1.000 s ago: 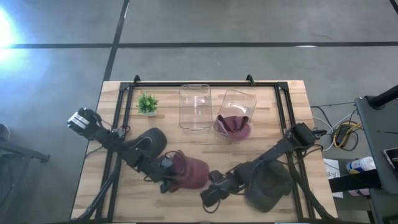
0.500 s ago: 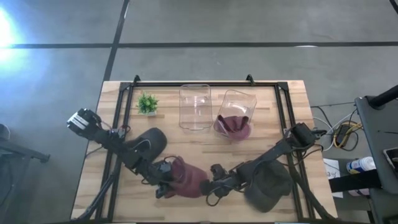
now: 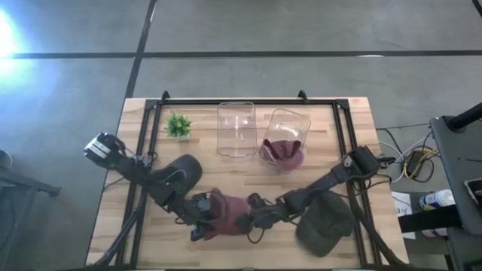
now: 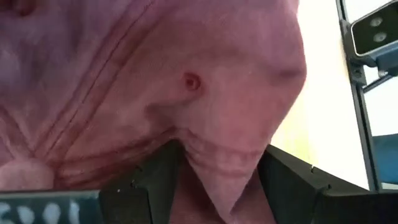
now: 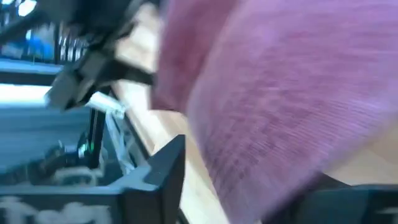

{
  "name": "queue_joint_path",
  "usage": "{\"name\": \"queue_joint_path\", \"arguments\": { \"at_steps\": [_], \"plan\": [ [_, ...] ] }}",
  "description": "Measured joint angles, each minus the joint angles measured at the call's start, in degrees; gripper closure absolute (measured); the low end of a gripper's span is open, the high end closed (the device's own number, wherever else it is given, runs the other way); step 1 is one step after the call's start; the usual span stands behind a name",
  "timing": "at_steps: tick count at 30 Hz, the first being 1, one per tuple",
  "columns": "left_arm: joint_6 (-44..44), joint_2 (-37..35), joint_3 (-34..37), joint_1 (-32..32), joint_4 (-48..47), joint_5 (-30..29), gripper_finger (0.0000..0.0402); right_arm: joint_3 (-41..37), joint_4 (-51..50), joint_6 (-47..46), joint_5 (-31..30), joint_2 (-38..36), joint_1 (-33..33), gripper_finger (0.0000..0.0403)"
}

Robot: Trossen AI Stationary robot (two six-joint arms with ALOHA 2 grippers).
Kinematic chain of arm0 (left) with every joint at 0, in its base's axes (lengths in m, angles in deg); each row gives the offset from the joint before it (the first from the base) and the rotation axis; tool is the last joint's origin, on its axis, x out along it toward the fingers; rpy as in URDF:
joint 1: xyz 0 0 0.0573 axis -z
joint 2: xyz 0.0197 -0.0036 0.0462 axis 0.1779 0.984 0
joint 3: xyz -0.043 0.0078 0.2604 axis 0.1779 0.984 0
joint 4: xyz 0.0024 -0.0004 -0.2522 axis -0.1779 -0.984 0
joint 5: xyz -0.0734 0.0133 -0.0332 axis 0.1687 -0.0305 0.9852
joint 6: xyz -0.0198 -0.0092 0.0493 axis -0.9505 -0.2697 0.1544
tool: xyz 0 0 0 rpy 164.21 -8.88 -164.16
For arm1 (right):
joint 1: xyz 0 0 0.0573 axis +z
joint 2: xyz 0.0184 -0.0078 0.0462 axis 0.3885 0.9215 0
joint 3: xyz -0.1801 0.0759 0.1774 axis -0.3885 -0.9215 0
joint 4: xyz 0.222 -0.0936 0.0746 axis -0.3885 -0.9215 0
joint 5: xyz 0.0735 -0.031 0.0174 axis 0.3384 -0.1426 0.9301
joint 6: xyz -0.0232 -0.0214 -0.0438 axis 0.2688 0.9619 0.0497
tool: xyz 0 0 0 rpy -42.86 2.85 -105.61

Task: Pick & Place hat
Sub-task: Put the red cap into the right transparent bin

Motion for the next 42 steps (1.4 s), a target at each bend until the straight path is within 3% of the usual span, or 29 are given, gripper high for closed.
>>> {"name": "queue_joint_path", "arguments": {
  "at_steps": [4,8,11,16,26,29,34,42],
  "plan": [
    [3.06,-0.72,-1.6,-1.29,-0.15,-0.21,0.0191,4.96,-6.29,13.05,0.51,-0.1,-0.7,0.032],
    [4.77,-4.86,-3.73,-2.35,-7.56,-0.22,0.0191,14.08,-25.76,26.88,1.11,-0.25,-0.97,0.0384],
    [6.3,-10.28,-5.88,-2.67,-17.44,-0.34,0.0191,21.09,-40.64,36.01,-0.5,-0.33,-1.02,0.0388],
    [5.53,-21.09,-9.26,-2.54,-28.14,-0.83,0.0191,30.83,-56.63,48.71,-7.08,-0.26,-1.14,0.0389],
    [-3.02,-40.67,-14.27,-2.34,-29.47,-1.02,0.0191,46.4,-83.9,70.27,-30.64,-0.13,-0.29,0.039],
    [-4.06,-43.94,-14.85,-2.32,-29.53,-2.41,0.0191,46.8,-87.32,78.81,-36.06,-0.12,0.12,0.039],
    [-4.54,-46.7,-14.99,-2.32,-30.0,-3.56,0.0191,43.68,-88.54,91.93,-37.98,-0.04,0.94,0.039],
    [-9.12,-47.25,-14.99,-2.29,-41.05,-5.52,0.0191,31.99,-87.38,94.29,-37.99,0.03,3.12,0.039]
  ]
}}
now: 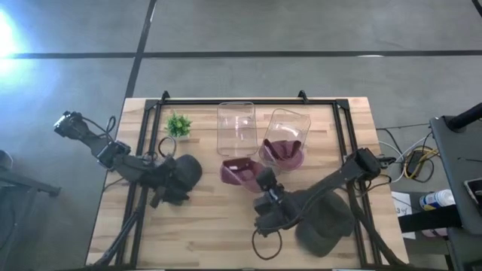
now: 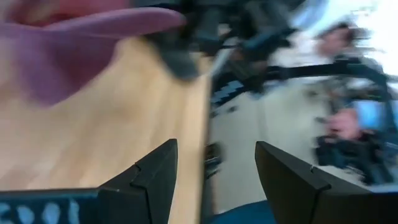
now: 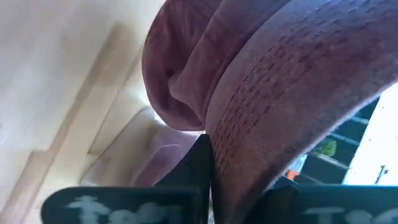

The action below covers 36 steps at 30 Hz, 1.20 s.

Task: Pick & Place hat
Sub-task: Put the red cap into the right transparent bin

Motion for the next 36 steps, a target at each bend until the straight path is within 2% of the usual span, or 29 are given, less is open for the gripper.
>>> {"name": "queue_joint_path", "arguments": {
  "at_steps": [5,9,15,20,26,31,33,36],
  "plan": [
    [-7.36,2.49,0.07,-0.11,-11.19,-3.44,0.0191,-7.4,5.09,7.78,0.18,0.15,3.71,0.039],
    [-7.39,5.68,0.07,-0.13,-12.4,-3.62,0.0191,-9.2,7.12,8.87,0.4,0.15,6.59,0.039],
    [-6.32,14.18,0.64,-1.38,-11.0,-3.86,0.0191,-10.92,16.03,6.1,11.92,0.15,9.16,0.039],
    [-3.3,22.77,3.44,-5.67,-2.4,-1.08,0.0191,-15.48,23.51,11.97,14.5,0.13,11.15,0.039],
    [0.99,31.17,4.98,-13.37,8.1,1.33,0.0191,-17.29,23.52,13.03,26.64,-0.05,12.43,0.039],
    [4.19,38.14,4.96,-18.88,22.5,9.99,0.0191,-17.3,23.39,12.2,28.0,-0.07,12.99,0.039],
    [4.24,41.3,4.95,-20.27,28.31,12.08,0.0191,-16.77,23.08,12.11,28.4,-0.07,12.89,0.039],
    [4.08,46.05,3.66,-21.31,32.26,13.35,0.0191,-15.9,23.07,11.98,27.92,-0.03,12.87,0.039]
  ]
}}
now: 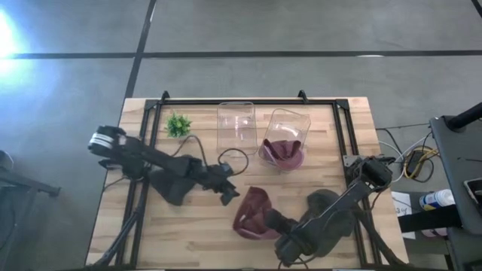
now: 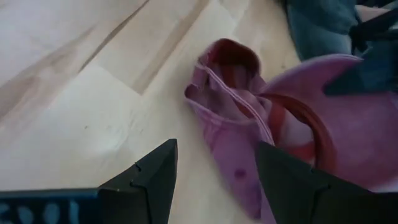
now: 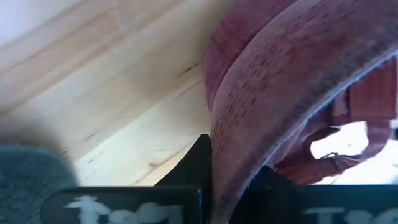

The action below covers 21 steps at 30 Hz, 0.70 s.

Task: Pick & Place hat
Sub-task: Put the red cap into the right transparent bin

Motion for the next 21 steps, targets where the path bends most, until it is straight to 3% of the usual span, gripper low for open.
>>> {"name": "queue_joint_path", "arguments": {
  "at_steps": [9,13,21],
  "plan": [
    [-1.24,10.79,-9.55,2.21,6.07,7.66,0.0191,-0.52,0.28,0.08,-8.3,0.15,-1.31,0.039],
    [0.96,13.4,-14.72,4.47,5.3,10.29,0.0191,-0.8,0.19,3.29,-19.5,0.26,-3.07,0.039],
    [4.09,8.07,-18.74,6.83,-4.73,9.54,0.0191,-0.63,-2.45,8.12,-29.42,-2.22,-4.15,0.039]
  ]
}}
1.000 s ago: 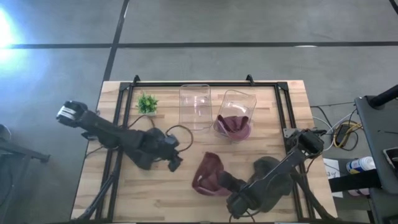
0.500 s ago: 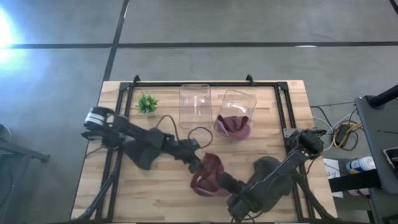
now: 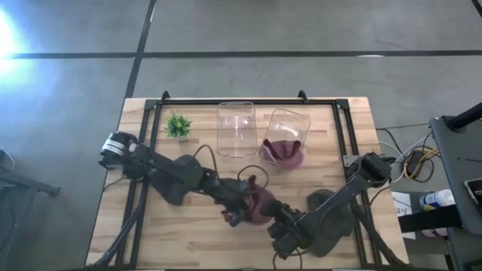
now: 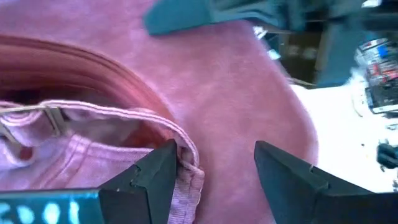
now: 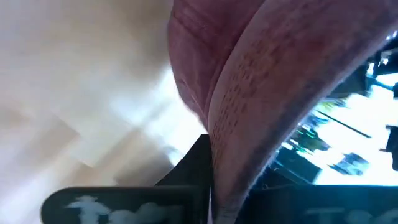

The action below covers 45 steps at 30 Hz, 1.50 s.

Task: Pick & Place hat
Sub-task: Put the red cap into the right transparent bin

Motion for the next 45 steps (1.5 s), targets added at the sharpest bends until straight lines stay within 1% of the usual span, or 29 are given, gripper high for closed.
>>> {"name": "queue_joint_path", "arguments": {
  "at_steps": [2,4,11,14,20,24,26,30,33,36,41,45],
  "plan": [
    [0.12,-1.47,0.3,0.2,-0.52,-0.49,0.0191,0.09,0.21,2.24,-4.17,-0.72,-0.14,0.039],
    [0.19,-2.24,0.98,0.34,-0.46,-0.99,0.0191,0.77,1.52,5.01,-6.12,-1.4,-0.47,0.039],
    [2.91,-2.37,2.75,1.2,-0.29,-1.39,0.0191,4.12,12.29,22.66,-6.73,-1.87,-1.47,0.0389],
    [3.07,-2.1,4.48,1.17,0.72,-2.23,0.0191,4.73,14.86,26.95,-7.52,-1.87,-1.6,0.0389],
    [5.64,-2.03,6.89,1.32,6.99,-3.4,0.0191,4.97,15.21,26.34,-7.13,-1.78,-1.26,0.0389],
    [13.68,-0.99,8.64,1.34,12.52,-3.9,0.0191,4.93,15.28,24.97,-4.66,-1.76,-0.92,0.0389],
    [15.67,-0.54,9.71,1.23,14.29,-3.45,0.0191,4.86,15.28,24.99,-4.12,-1.75,-0.92,0.0389],
    [19.1,-0.62,11.83,1.08,14.88,-2.13,0.0191,4.86,16.06,24.97,-3.4,-1.72,-0.92,0.0385],
    [24.14,-0.41,12.6,1.08,14.32,-2.17,0.0191,4.86,16.91,24.15,-2.02,-1.72,-0.88,0.0371],
    [27.31,-0.29,12.55,0.94,13.4,-2.6,0.0191,5.2,18.59,22.96,-1.87,-2.07,-0.85,0.0359],
    [27.86,-3.58,12.0,0.95,14.13,-2.1,0.0191,5.19,19.16,22.86,-1.89,-2.11,-0.79,0.0361],
    [25.76,-5.56,12.13,0.97,12.8,-1.6,0.0191,5.19,18.89,22.07,-1.89,-2.07,-0.83,0.0365]
  ]
}}
